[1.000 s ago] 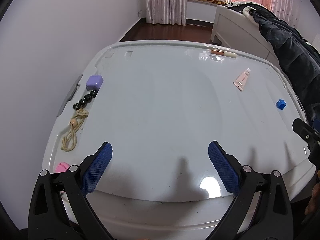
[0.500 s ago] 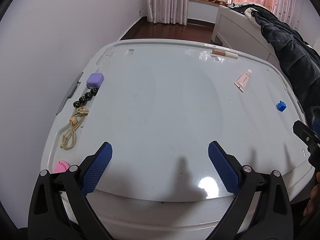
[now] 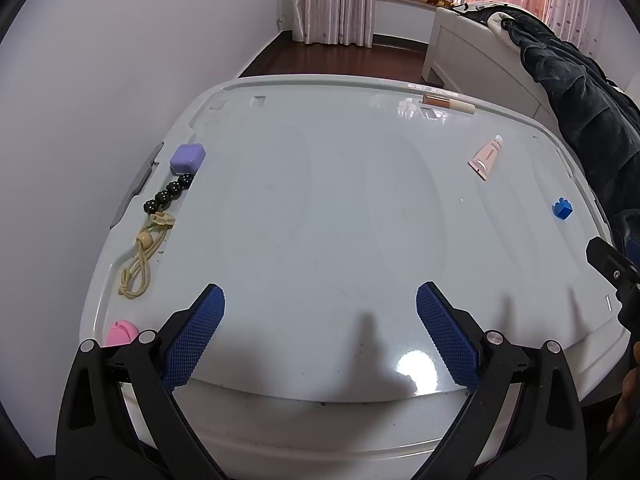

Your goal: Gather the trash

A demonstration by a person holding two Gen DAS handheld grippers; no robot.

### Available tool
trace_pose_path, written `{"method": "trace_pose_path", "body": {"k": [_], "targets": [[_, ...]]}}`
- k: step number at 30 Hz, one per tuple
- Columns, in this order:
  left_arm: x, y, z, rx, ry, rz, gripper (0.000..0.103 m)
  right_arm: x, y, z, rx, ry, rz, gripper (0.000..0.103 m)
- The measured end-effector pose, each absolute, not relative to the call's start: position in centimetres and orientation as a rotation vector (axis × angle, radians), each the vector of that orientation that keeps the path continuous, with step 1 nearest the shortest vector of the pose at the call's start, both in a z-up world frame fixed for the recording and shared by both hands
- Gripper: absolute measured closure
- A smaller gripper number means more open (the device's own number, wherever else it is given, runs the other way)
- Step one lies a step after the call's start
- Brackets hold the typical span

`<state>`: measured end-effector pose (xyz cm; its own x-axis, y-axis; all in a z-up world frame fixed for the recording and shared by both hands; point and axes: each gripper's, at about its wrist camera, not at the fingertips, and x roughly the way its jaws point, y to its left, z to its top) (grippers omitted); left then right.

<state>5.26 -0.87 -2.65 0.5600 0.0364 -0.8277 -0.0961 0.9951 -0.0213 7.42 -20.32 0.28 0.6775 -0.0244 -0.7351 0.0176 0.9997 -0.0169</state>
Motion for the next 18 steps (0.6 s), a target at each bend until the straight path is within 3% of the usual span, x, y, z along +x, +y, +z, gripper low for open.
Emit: {"method": "trace_pose_path", "body": {"k": [18], "targets": [[5.13,-0.92,-2.69,-0.063,0.971,0.082,0.009,7.34,-20.13,0.30,-0.009,0.828,-0.028,0.005]]}}
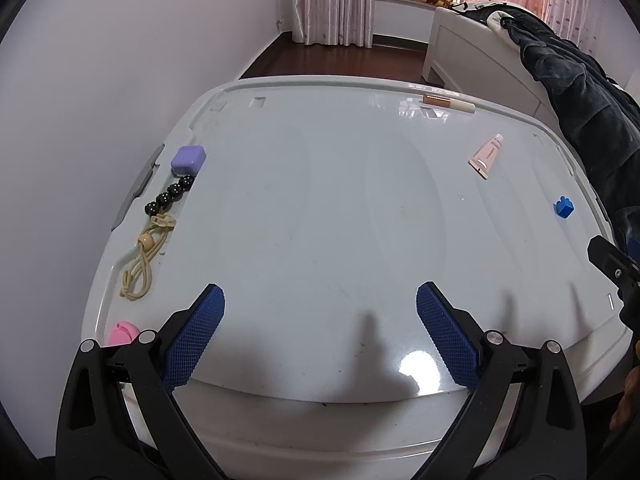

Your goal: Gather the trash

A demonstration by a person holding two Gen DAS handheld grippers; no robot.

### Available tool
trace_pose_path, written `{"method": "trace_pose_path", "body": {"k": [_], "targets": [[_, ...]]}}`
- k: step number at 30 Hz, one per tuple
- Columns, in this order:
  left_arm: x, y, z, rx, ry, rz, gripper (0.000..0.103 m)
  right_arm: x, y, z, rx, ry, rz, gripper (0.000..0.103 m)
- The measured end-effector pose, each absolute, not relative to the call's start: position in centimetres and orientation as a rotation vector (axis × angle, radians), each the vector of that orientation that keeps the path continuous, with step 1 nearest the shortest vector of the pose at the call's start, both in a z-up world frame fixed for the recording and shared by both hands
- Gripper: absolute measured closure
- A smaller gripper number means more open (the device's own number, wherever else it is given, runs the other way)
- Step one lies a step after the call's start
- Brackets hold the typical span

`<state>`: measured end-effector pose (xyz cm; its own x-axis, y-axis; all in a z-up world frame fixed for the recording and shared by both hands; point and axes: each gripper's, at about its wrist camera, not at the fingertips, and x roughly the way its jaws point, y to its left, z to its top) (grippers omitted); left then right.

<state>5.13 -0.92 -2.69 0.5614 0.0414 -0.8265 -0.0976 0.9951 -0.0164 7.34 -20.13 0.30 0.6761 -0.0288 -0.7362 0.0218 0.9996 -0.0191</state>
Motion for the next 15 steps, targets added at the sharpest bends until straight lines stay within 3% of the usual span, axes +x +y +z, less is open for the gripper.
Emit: {"method": "trace_pose_path", "body": {"k": [15], "targets": [[4.70,-0.85,-2.01,-0.067,0.913,0.068,0.009,7.37,-20.05,0.19,-0.012,0.828,-0.030,0.005]]}}
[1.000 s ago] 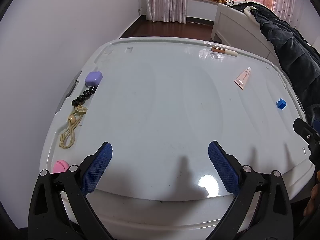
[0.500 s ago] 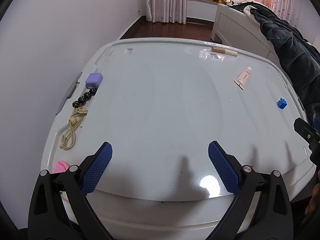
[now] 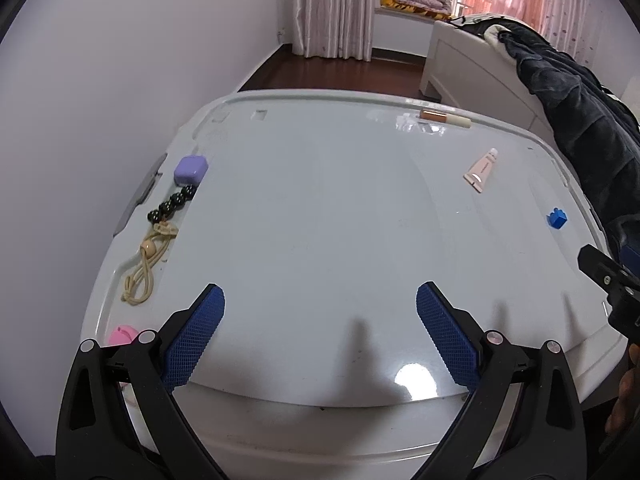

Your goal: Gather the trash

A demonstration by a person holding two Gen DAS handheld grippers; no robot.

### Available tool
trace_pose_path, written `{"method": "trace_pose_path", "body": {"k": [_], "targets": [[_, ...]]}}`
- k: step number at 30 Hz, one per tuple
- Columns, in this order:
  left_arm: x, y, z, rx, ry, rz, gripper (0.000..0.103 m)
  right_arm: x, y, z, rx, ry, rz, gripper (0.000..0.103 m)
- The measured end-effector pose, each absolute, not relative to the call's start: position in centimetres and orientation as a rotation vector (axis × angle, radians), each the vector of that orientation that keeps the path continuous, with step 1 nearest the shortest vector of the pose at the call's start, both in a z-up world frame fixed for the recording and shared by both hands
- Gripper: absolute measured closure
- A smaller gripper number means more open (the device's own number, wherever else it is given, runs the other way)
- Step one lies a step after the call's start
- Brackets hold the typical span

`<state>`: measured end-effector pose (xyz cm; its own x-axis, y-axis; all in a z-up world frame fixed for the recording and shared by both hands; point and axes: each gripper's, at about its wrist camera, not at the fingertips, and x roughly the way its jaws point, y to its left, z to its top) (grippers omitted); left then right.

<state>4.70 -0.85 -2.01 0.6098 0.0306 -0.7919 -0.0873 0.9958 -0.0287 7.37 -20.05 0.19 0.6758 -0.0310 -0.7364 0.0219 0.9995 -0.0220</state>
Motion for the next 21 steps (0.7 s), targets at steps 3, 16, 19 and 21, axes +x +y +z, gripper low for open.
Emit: {"method": "trace_pose_path", "body": {"k": [3,16,19,21], "targets": [[4.57,-1.40,-1.86,-0.045,0.901,0.050,0.009,7.38,-20.05,0.16,-0.010,0.829,-0.030,0.005],[4.61,-1.65,-1.99,-0.029,0.901,0.034,0.009,7.39,-19.92,0.21,-0.012,0.830,-0.031,0.005],[4.59,-1.81,-1.98,-0.023,0.900,0.031,0.009,7.39,-19.94,0.20,-0.011,0.831,-0.031,0.005],[4.54,-1.87,-1.97,-0.021,0.898,0.028,0.009,7.38,-19.89,0.21,-0.009,0.832,-0.032,0.005]]}}
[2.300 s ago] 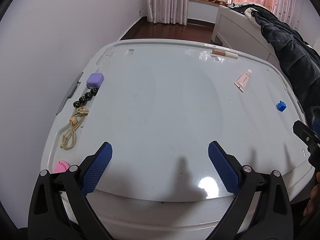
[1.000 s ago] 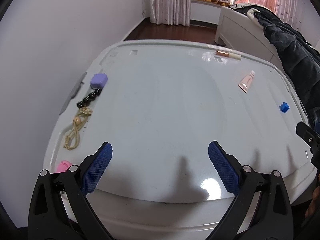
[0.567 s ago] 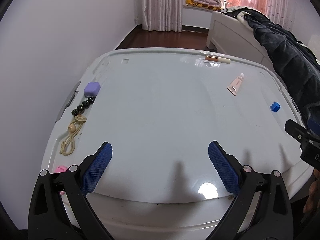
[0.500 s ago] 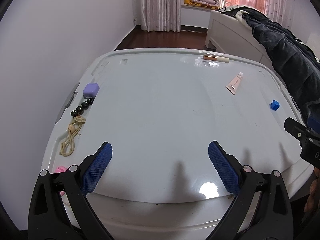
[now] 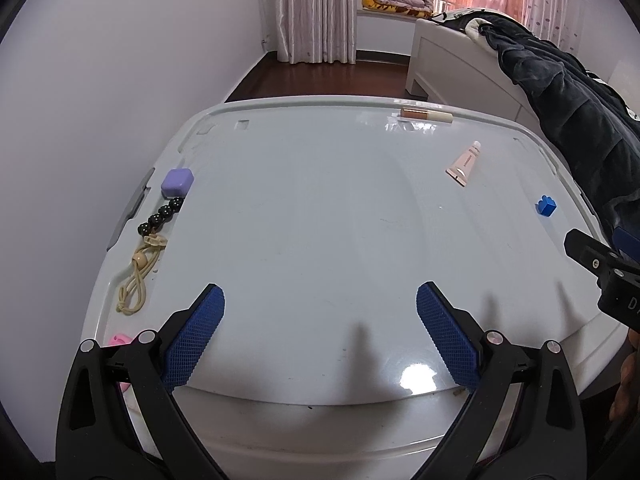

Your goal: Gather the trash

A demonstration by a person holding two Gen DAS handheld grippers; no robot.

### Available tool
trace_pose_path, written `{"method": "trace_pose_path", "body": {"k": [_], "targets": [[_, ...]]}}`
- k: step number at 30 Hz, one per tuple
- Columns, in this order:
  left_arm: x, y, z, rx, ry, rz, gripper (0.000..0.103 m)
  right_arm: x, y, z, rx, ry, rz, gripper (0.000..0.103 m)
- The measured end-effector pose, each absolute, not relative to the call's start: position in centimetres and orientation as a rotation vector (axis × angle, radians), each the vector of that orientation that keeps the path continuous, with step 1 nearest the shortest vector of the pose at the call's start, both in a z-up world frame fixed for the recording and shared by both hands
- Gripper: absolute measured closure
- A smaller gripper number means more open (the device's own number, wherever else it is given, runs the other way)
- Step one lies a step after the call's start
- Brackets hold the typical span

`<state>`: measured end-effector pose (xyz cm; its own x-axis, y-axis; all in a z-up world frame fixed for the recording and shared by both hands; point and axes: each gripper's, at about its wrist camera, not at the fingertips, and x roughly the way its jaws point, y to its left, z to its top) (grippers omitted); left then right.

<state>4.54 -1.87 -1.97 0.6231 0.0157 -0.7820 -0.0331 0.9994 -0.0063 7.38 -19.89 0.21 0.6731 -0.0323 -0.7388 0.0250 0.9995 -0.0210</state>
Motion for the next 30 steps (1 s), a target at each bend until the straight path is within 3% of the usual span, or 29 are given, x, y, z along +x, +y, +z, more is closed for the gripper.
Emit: {"method": "trace_pose_path", "body": {"k": [30], "targets": [[5.0,-1.0,-2.4,-0.052,0.938,0.078,0.009,7.6,-19.8,0.0,-0.009,0.841,-0.043,0.005]]}}
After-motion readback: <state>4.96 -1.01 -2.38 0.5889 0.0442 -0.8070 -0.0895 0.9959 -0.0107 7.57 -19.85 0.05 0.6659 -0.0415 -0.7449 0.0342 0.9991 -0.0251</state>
